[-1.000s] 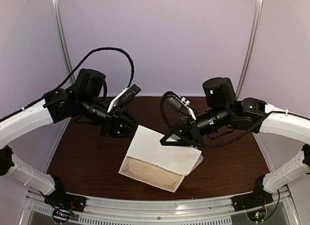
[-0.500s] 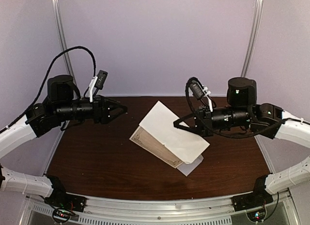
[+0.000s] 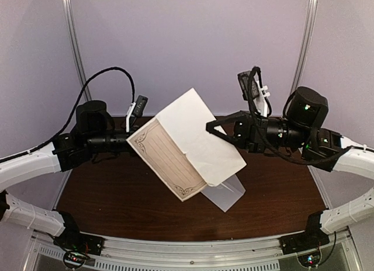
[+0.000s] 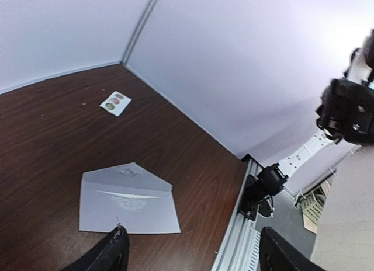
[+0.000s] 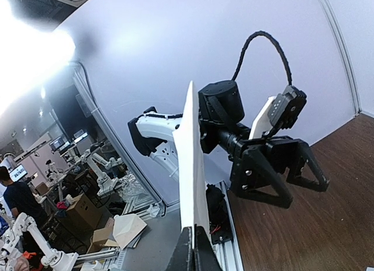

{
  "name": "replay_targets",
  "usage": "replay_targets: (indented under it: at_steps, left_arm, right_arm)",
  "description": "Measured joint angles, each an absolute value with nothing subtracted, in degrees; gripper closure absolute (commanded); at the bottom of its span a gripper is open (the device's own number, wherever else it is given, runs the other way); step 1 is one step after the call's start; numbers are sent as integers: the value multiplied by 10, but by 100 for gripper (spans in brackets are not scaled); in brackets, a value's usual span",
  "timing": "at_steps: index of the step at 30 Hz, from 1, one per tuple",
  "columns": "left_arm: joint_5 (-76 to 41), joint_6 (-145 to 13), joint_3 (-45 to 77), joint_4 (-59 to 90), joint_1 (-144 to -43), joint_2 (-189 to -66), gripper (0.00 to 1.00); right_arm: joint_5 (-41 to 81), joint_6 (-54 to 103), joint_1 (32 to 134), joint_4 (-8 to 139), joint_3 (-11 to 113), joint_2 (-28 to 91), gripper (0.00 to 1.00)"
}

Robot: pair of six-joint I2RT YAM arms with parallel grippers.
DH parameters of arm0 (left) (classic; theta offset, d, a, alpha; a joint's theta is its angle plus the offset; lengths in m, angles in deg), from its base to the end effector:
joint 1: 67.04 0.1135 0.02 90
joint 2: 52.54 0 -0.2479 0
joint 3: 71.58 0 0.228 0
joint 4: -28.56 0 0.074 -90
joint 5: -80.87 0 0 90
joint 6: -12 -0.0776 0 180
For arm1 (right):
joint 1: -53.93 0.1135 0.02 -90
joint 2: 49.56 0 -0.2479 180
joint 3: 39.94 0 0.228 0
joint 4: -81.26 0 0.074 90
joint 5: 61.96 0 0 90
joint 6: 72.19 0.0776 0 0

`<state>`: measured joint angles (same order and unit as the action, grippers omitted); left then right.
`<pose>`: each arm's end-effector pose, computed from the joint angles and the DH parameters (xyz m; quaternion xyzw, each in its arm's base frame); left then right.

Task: Place the letter into the envelope and seal it

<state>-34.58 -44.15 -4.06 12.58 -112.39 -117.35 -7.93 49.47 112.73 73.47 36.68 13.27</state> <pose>0.1748 -0.2244 0.3155 0.2127 0.7473 -0.5190 0.3564 0.0979 0.2497 0.4027 -0.3724 0.5648 0.6473 0.3511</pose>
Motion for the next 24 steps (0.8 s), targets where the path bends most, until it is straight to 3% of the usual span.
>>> replay_targets:
  at_steps: [9,24]
  left_arm:
    - [-449,-450,-65,256,-1180,-1165,20]
    - [-475,-406,-96,374,-1180,-1130,20]
  right_arm:
    - [-2,506,1128,821,362,145,100]
    - [66,510,1128,821,322,137,100]
